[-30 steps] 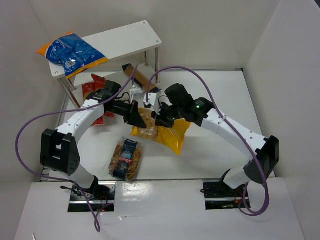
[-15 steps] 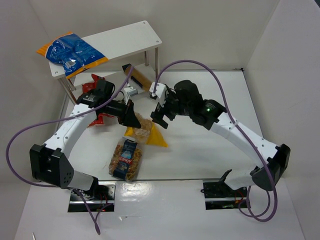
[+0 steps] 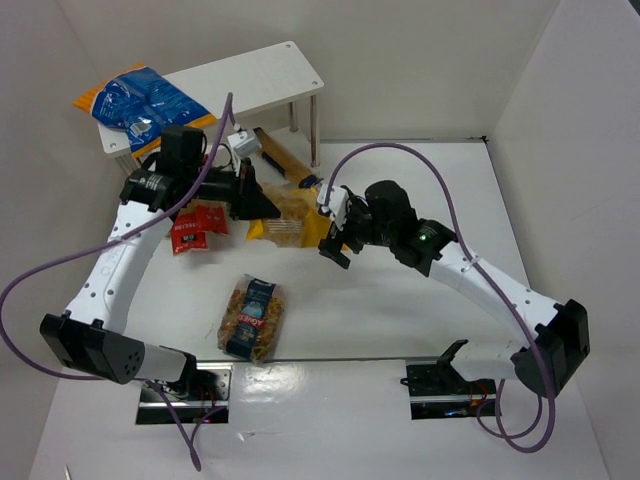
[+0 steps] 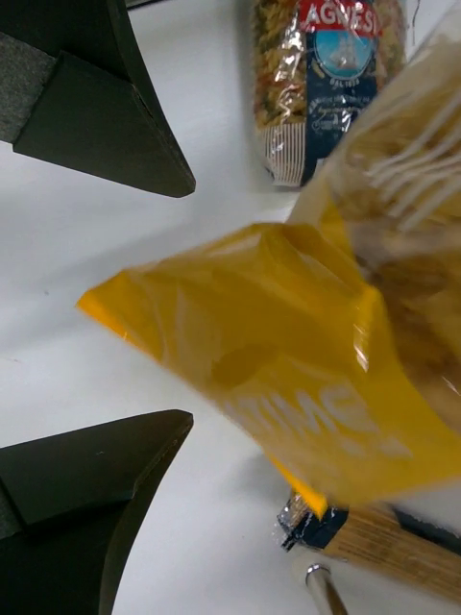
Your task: Place and organize the pasta boxes and bags onto the shelf
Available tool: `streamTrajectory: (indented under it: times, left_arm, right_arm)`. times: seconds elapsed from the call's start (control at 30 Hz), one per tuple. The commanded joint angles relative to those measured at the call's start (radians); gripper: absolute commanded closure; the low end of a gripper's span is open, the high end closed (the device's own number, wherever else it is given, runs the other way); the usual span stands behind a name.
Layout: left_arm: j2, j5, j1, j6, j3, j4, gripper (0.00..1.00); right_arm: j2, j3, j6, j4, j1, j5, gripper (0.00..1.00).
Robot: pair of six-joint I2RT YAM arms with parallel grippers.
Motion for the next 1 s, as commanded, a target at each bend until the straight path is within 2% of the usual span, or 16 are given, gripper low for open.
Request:
streamTrajectory:
  times: [0.0, 0.33, 0.57, 0.77, 0.9, 0.97]
  left_arm:
    - [-0.025, 0.128, 0.015, -0.016, 0.112, 0.104, 1.00]
    - [-0.034, 0.209, 0.015, -0.016, 0.080, 0.104, 1.00]
    - [-0.066, 0.229, 0.015, -0.026, 0.080, 0.115, 1.00]
    - [-0.075, 0.239, 0.015, -0.035, 0.080, 0.115, 1.00]
    - [-0.085, 0.226, 0.035, -0.012, 0.069, 0.104, 1.00]
    - [-0.098, 0.226, 0.053, 0.009, 0.060, 0.095, 1.00]
  right_arm:
    - [-0.018, -0.012, -0.033, 0.153, 0.019, 0.065, 0.00]
    - [0.080, -0.031, -0.111, 0.285, 0.171, 0.371, 0.00]
    - [0.102, -0.040, -0.092, 0.331, 0.171, 0.455, 0.00]
    - [0.111, -0.040, -0.079, 0.310, 0.171, 0.394, 0.00]
    - [0.082, -0.008, -0.066, 0.205, 0.171, 0.247, 0.00]
    - [0.027, 0.020, -0.034, 0.162, 0.101, 0.092, 0.00]
